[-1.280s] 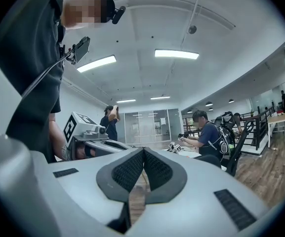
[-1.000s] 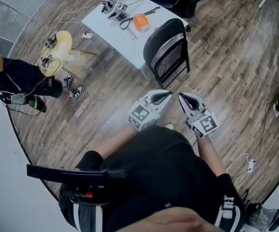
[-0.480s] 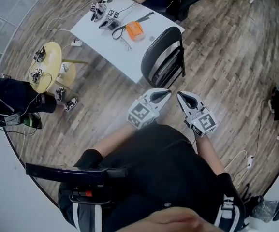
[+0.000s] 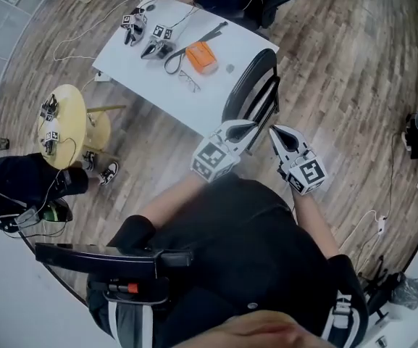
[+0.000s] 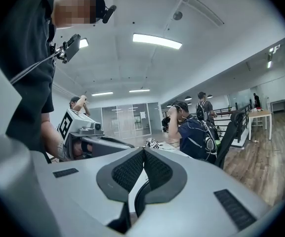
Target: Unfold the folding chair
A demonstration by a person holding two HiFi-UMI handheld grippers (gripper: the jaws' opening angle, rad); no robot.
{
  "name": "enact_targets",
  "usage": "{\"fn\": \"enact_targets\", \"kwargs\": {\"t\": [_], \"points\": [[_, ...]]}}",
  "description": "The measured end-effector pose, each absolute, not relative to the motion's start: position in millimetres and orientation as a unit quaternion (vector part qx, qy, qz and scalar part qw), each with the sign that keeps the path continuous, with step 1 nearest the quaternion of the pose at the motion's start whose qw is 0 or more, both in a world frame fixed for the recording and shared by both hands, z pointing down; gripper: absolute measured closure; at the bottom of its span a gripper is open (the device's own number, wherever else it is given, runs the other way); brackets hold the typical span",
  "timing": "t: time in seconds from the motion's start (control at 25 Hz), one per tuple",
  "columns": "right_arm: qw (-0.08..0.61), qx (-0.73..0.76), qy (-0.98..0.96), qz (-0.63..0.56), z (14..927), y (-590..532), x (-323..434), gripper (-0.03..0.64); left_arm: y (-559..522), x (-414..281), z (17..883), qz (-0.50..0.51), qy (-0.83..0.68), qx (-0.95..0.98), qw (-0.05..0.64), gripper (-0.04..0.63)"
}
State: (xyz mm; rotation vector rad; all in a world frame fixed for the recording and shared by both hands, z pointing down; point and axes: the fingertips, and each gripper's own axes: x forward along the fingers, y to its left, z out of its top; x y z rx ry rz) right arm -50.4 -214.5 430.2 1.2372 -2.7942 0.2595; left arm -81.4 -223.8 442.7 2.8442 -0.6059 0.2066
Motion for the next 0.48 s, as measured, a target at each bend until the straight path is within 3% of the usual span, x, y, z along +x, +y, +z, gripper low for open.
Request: {"fn": "enact_targets", "kwargs": {"t": [0.48], "points": [[0.038, 0.443, -0.892, 0.084, 445, -274, -76, 0.607, -307, -108, 479, 0.119, -0.198, 0.964, 0.135, 0.591]]}}
